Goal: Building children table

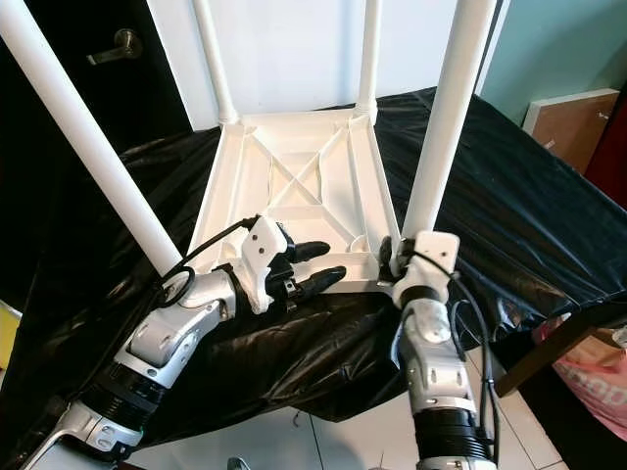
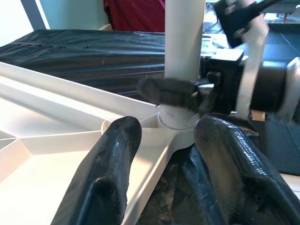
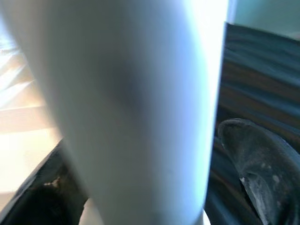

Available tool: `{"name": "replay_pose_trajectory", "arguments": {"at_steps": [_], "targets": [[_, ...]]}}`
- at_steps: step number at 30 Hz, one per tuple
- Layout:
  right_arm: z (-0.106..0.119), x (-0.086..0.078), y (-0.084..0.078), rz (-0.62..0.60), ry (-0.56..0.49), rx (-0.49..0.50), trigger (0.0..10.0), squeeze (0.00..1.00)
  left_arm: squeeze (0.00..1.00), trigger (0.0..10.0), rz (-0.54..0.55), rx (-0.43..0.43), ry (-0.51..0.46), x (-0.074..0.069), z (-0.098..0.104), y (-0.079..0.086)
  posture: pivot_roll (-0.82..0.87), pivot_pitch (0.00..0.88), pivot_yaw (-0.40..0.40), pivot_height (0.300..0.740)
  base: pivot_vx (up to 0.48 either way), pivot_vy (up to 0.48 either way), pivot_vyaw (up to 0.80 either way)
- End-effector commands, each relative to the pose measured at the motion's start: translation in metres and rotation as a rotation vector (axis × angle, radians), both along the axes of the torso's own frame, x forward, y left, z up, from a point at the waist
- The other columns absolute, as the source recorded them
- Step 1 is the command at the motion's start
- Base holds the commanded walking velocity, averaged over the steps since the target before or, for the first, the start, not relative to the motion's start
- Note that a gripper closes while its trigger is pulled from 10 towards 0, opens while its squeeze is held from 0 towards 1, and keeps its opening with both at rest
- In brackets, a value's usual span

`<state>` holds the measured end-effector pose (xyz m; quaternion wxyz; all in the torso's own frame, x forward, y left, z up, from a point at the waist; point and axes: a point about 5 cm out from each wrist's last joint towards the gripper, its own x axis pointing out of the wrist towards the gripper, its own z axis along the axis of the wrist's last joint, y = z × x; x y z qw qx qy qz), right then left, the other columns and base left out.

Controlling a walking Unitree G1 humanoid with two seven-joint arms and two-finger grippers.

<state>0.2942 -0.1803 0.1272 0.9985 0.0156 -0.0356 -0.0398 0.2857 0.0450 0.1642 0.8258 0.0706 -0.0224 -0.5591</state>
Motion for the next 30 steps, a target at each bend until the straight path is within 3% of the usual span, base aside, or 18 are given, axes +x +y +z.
{"name": "replay_pose_trajectory", "arguments": {"at_steps": [1,4,5,6,12,13,14,15,20,30], "targets": [[0.002,-0.005,-0.01,0.073,-0.017,-0.004,10.0,1.0,0.0,10.0,0.006,0.008,-0.013,0.002,0.001,0.003,-0.14,0.0,0.055,0.74,0.0,0.0,0.0],[0.003,-0.006,-0.014,0.092,-0.022,-0.014,10.0,1.0,0.0,10.0,0.006,0.007,-0.014,0.003,0.001,0.003,-0.14,0.0,0.055,0.74,0.0,0.0,0.0],[0.005,-0.007,-0.016,0.218,-0.015,-0.023,10.0,1.0,0.0,10.0,0.005,0.005,-0.014,0.003,0.001,0.003,-0.15,0.0,0.062,0.74,0.0,0.0,0.0],[0.004,-0.007,-0.016,0.271,-0.005,-0.026,10.0,1.0,0.0,10.0,0.004,0.005,-0.014,0.003,0.001,0.003,-0.15,0.0,0.065,0.74,0.0,0.0,0.0],[0.008,-0.002,-0.022,0.41,0.001,-0.091,10.0,1.0,0.0,10.0,0.001,0.006,-0.015,0.005,0.002,0.003,-0.15,0.0,0.077,0.74,0.0,0.0,0.0],[0.01,-0.001,-0.022,0.484,0.005,-0.127,10.0,0.14,0.0,10.0,0.0,0.007,-0.019,0.006,0.003,0.003,-0.15,0.0,0.079,0.74,0.0,0.0,0.0],[0.01,-0.001,-0.022,0.484,0.005,-0.127,10.0,0.14,0.0,10.0,0.0,0.007,-0.019,0.006,0.003,0.003,-0.15,0.0,0.079,0.74,0.0,0.0,0.0],[0.011,0.001,-0.022,0.585,0.021,-0.165,10.0,0.0,0.0,10.0,0.001,0.006,-0.022,0.007,0.004,0.003,-0.15,0.0,0.084,0.74,0.0,0.0,0.0],[0.011,0.002,-0.022,0.651,0.046,-0.189,10.0,0.0,0.0,10.0,0.002,0.005,-0.024,0.008,0.005,0.003,-0.15,0.0,0.083,0.74,0.0,0.0,0.0],[0.013,0.019,-0.033,0.875,0.179,-0.337,10.0,0.0,0.0,10.0,0.001,0.002,-0.03,0.01,0.007,0.004,-0.14,0.0,0.083,0.74,0.0,0.0,0.0]]}}
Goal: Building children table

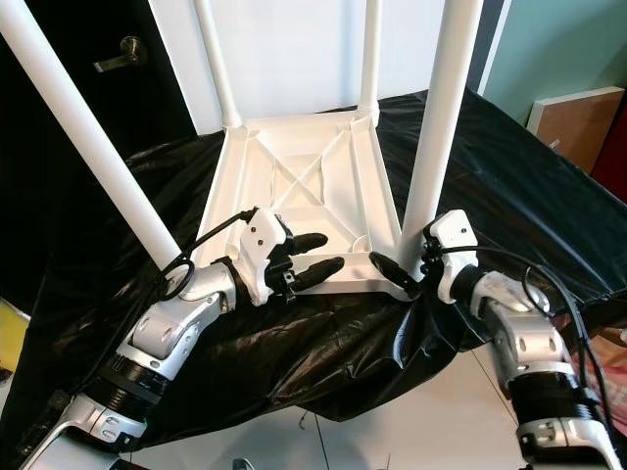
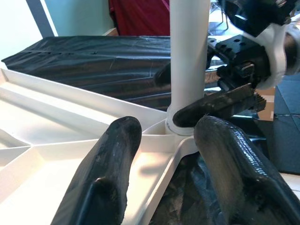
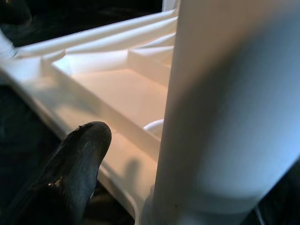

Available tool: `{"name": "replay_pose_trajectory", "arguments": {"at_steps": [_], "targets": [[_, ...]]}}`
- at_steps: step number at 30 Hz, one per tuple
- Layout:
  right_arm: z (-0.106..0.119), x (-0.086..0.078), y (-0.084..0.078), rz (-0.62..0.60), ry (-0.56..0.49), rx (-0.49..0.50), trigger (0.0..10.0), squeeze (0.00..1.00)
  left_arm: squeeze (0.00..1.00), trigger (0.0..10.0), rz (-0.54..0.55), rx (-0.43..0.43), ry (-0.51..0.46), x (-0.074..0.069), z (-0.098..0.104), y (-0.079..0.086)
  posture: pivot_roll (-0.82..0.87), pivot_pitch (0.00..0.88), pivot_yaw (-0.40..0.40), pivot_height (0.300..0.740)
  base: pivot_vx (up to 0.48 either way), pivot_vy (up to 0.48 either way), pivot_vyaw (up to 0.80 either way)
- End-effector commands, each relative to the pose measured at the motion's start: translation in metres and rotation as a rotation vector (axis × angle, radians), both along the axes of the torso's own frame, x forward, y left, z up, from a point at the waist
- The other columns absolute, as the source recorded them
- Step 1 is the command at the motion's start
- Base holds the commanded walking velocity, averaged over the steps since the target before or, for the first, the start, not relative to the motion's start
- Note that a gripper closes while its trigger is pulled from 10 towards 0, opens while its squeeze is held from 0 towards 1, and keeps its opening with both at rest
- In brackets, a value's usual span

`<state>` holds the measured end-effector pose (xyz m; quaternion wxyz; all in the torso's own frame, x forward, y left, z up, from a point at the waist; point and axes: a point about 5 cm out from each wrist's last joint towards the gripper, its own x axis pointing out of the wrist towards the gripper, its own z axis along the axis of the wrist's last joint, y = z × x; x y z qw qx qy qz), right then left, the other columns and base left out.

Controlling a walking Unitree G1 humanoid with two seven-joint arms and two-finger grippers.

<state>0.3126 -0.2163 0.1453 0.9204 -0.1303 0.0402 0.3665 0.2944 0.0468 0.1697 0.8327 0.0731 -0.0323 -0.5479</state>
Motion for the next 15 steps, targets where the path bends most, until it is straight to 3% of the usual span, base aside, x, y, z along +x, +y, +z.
{"name": "replay_pose_trajectory", "arguments": {"at_steps": [1,3,4,9,10,15], "targets": [[-0.0046,0.0012,0.0015,0.058,0.035,-0.03,10.0,0.0,0.0,10.0,-0.023,0.01,-0.009,0.0012,0.0014,0.0019,-0.14,0.0,0.083,0.74,0.0,0.0,0.0],[-0.0046,0.0019,0.0006,0.072,0.038,-0.046,10.0,0.0,0.0,10.0,-0.024,0.01,-0.009,0.001,0.0013,0.0017,-0.14,0.0,0.083,0.74,0.0,0.0,0.0],[-0.0029,0.0036,-0.0002,0.099,0.048,-0.053,6.0,0.0,0.0,10.0,-0.026,0.008,-0.009,0.0002,0.0007,0.001,-0.14,0.0,0.083,0.74,0.0,0.0,0.0],[-0.0024,0.0043,-0.0005,0.108,0.052,-0.054,6.0,0.0,0.0,10.0,-0.026,0.008,-0.009,0.0,0.0006,0.0007,-0.14,0.0,0.083,0.74,0.0,0.0,0.0],[0.0005,0.0071,-0.0041,0.103,0.05,-0.056,0.0,0.0,0.0,10.0,-0.023,0.007,-0.011,0.0004,0.0012,0.0013,-0.12,0.0,0.076,0.74,0.0,0.0,0.0],[0.0022,0.0088,-0.0078,0.099,0.05,-0.055,0.0,0.0,0.0,10.0,-0.02,0.006,-0.012,0.0006,0.0017,0.0023,-0.12,0.0,0.078,0.74,0.0,0.0,0.0]]}}
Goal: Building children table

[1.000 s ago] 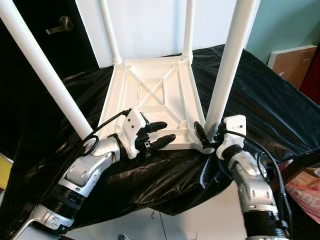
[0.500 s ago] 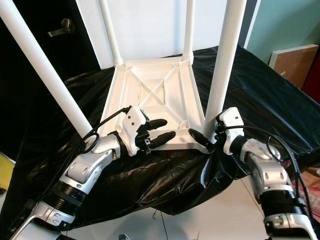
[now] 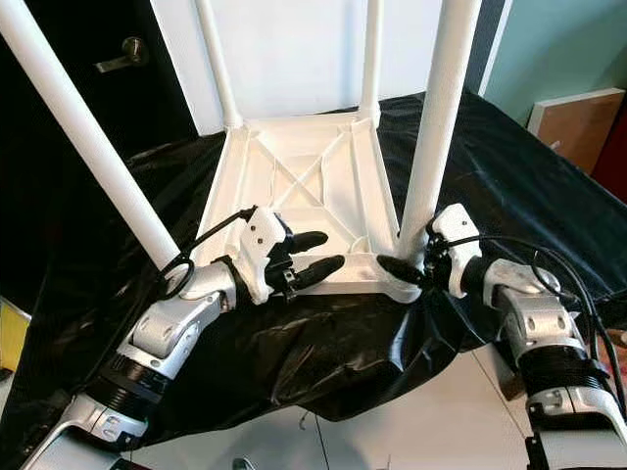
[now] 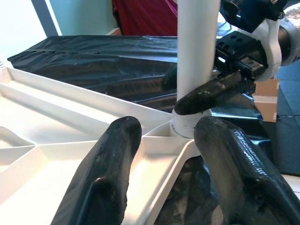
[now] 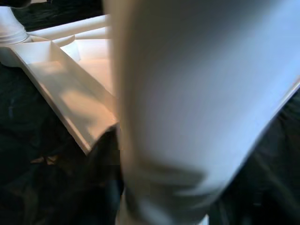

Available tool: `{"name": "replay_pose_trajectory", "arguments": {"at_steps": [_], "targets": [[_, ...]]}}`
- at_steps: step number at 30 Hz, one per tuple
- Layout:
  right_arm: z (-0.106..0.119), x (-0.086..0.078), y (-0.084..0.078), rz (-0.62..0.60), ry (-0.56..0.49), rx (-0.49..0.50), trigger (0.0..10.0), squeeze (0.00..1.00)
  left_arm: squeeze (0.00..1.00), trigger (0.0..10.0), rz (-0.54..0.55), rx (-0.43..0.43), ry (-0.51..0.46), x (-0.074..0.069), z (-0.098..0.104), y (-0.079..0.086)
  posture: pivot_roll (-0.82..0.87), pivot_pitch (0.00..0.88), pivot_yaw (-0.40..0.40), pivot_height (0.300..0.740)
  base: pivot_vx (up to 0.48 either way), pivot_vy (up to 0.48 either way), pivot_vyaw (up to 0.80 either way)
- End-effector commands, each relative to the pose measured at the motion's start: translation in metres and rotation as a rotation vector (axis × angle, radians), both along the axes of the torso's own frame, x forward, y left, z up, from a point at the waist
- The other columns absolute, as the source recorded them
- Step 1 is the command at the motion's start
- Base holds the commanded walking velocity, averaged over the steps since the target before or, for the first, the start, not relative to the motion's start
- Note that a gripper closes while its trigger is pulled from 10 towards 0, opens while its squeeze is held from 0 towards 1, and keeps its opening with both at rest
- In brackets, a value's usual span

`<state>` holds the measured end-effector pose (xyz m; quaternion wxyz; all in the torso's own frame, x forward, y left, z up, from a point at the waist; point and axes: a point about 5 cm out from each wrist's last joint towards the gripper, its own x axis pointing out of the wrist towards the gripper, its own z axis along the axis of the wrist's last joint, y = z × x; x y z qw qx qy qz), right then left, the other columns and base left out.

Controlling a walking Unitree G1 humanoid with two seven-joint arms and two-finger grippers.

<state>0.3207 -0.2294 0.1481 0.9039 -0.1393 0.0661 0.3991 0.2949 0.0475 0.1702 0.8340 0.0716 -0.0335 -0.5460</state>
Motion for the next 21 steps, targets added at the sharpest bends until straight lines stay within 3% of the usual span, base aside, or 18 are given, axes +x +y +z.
{"name": "replay_pose_trajectory", "arguments": {"at_steps": [1,8,9,10,11,13,14,21], "targets": [[0.0,0.001,0.002,0.029,-0.001,-0.017,0.0,0.0,0.0,10.0,-0.022,0.01,-0.012,0.0,0.001,0.002,-0.12,0.0,0.082,0.74,0.0,0.0,0.0],[-0.005,-0.001,-0.001,0.015,-0.001,-0.012,0.0,0.0,0.0,10.0,-0.034,0.013,-0.01,0.0,0.002,0.001,-0.13,0.0,0.094,0.74,0.0,0.0,0.0],[-0.007,-0.001,-0.001,-0.002,-0.003,-0.006,2.0,0.0,0.0,10.0,-0.037,0.014,-0.01,-0.001,0.001,0.001,-0.13,0.0,0.09,0.74,0.0,0.0,0.0],[-0.007,-0.001,-0.001,-0.002,-0.003,-0.006,2.0,0.0,0.0,10.0,-0.037,0.014,-0.01,-0.001,0.001,0.001,-0.13,0.0,0.09,0.74,0.0,0.0,0.0],[-0.008,-0.002,-0.001,-0.013,-0.004,-0.002,7.2,0.0,0.0,10.0,-0.04,0.014,-0.009,-0.001,0.001,0.0,-0.13,0.0,0.09,0.74,0.0,0.0,0.0],[-0.008,-0.002,-0.001,-0.013,-0.004,-0.002,7.2,0.0,0.0,10.0,-0.04,0.014,-0.009,-0.001,0.001,0.0,-0.13,0.0,0.09,0.74,0.0,0.0,0.0],[-0.009,-0.002,0.0,-0.033,-0.007,0.009,10.0,0.0,0.0,10.0,-0.041,0.015,-0.009,-0.001,0.001,0.0,-0.13,0.0,0.086,0.74,0.0,0.0,0.0],[-0.015,0.003,0.0,-0.277,-0.048,0.057,10.0,0.0,0.0,10.0,-0.04,0.01,-0.002,-0.004,-0.001,-0.001,-0.13,0.0,0.071,0.74,0.0,0.0,0.0]]}}
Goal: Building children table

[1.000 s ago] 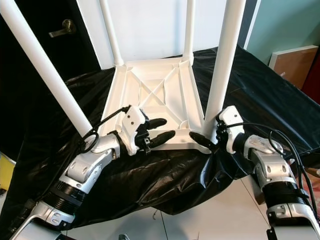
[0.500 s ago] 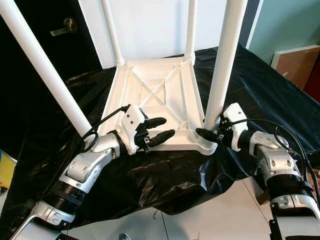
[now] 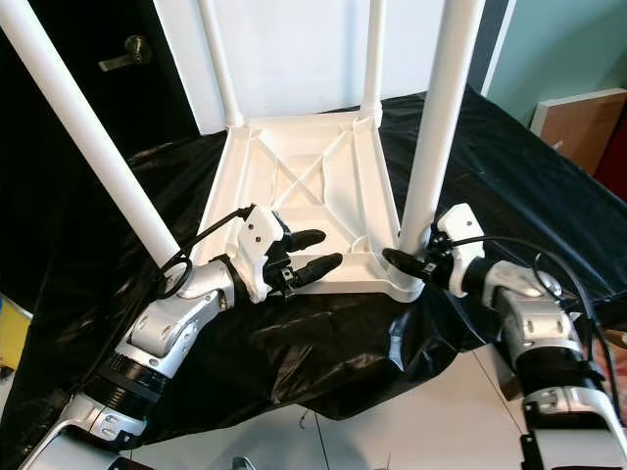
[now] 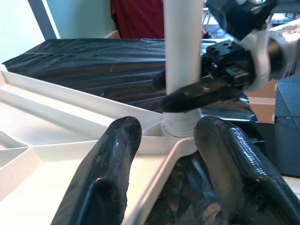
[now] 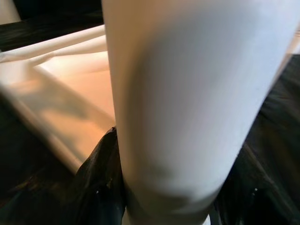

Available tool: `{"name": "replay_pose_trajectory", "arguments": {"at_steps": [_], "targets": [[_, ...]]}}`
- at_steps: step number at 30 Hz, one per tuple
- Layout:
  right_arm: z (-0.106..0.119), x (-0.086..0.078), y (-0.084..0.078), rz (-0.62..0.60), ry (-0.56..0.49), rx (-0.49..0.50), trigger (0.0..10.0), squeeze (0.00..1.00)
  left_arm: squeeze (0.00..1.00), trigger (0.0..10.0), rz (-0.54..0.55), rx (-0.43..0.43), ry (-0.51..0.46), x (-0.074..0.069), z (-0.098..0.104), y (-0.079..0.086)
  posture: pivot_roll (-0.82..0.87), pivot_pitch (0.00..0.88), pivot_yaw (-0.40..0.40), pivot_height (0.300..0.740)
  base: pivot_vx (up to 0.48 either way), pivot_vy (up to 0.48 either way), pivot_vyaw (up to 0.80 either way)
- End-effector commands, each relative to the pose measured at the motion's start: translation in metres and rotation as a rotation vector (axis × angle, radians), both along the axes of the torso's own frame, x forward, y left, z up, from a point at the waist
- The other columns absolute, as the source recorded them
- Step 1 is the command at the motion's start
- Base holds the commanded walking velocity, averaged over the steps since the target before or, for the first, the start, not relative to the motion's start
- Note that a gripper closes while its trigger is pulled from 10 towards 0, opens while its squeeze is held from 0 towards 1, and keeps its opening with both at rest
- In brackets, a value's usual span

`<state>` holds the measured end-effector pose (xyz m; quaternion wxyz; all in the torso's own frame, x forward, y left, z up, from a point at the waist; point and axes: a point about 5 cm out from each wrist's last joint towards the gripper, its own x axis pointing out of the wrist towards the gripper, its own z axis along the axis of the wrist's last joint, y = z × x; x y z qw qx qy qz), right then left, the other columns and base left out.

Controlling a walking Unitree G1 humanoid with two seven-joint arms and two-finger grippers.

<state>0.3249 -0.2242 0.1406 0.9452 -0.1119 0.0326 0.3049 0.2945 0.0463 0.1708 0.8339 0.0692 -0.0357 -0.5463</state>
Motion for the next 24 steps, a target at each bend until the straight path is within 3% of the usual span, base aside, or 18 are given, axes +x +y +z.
{"name": "replay_pose_trajectory", "arguments": {"at_steps": [1,6,9,10,15,16,17,18,19,20,24], "targets": [[-0.01,-0.002,-0.002,-0.13,0.022,0.016,10.0,0.0,0.0,10.0,-0.039,0.016,0.001,-0.004,-0.003,0.0,-0.13,0.0,0.07,0.74,0.0,0.0,0.0],[-0.011,-0.009,0.019,-0.203,0.0,0.091,10.0,0.0,0.0,10.0,-0.049,0.018,0.007,-0.006,-0.004,-0.001,-0.14,0.0,0.078,0.74,0.0,0.0,0.0],[-0.011,-0.01,0.023,-0.219,-0.005,0.105,10.0,0.0,0.0,10.0,-0.051,0.019,0.008,-0.006,-0.004,-0.001,-0.14,0.0,0.079,0.74,0.0,0.0,0.0],[-0.013,-0.013,0.032,-0.288,-0.012,0.132,10.0,0.0,0.0,10.0,-0.059,0.021,0.009,-0.006,-0.004,-0.002,-0.15,0.0,0.08,0.74,0.0,0.0,0.0],[-0.014,-0.017,0.042,-0.413,-0.036,0.171,10.0,0.0,0.0,10.0,-0.062,0.023,0.009,-0.006,-0.004,-0.002,-0.15,0.0,0.083,0.74,0.0,0.0,0.0],[-0.017,-0.019,0.045,-0.529,-0.044,0.19,10.0,0.0,0.0,10.0,-0.065,0.024,0.009,-0.006,-0.004,-0.002,-0.15,0.0,0.083,0.74,0.0,0.0,0.0],[-0.017,-0.019,0.045,-0.529,-0.044,0.19,10.0,0.0,0.0,10.0,-0.065,0.024,0.009,-0.006,-0.004,-0.002,-0.15,0.0,0.083,0.74,0.0,0.0,0.0],[-0.02,-0.023,0.046,-0.65,-0.062,0.203,10.0,0.0,0.0,10.0,-0.068,0.025,0.009,-0.006,-0.004,-0.003,-0.15,0.0,0.08,0.74,0.0,0.0,0.0],[-0.02,-0.023,0.046,-0.65,-0.062,0.203,10.0,0.0,0.0,10.0,-0.068,0.025,0.009,-0.006,-0.004,-0.003,-0.15,0.0,0.08,0.74,0.0,0.0,0.0],[-0.022,-0.027,0.049,-0.73,-0.072,0.205,10.0,0.0,0.0,10.0,-0.07,0.025,0.009,-0.007,-0.004,-0.003,-0.15,0.0,0.077,0.74,0.0,0.0,0.0],[-0.023,-0.032,0.064,-0.801,-0.074,0.264,10.0,0.0,0.0,10.0,-0.066,0.023,0.008,-0.007,-0.004,-0.003,-0.14,0.0,0.072,0.74,0.0,0.0,0.0]]}}
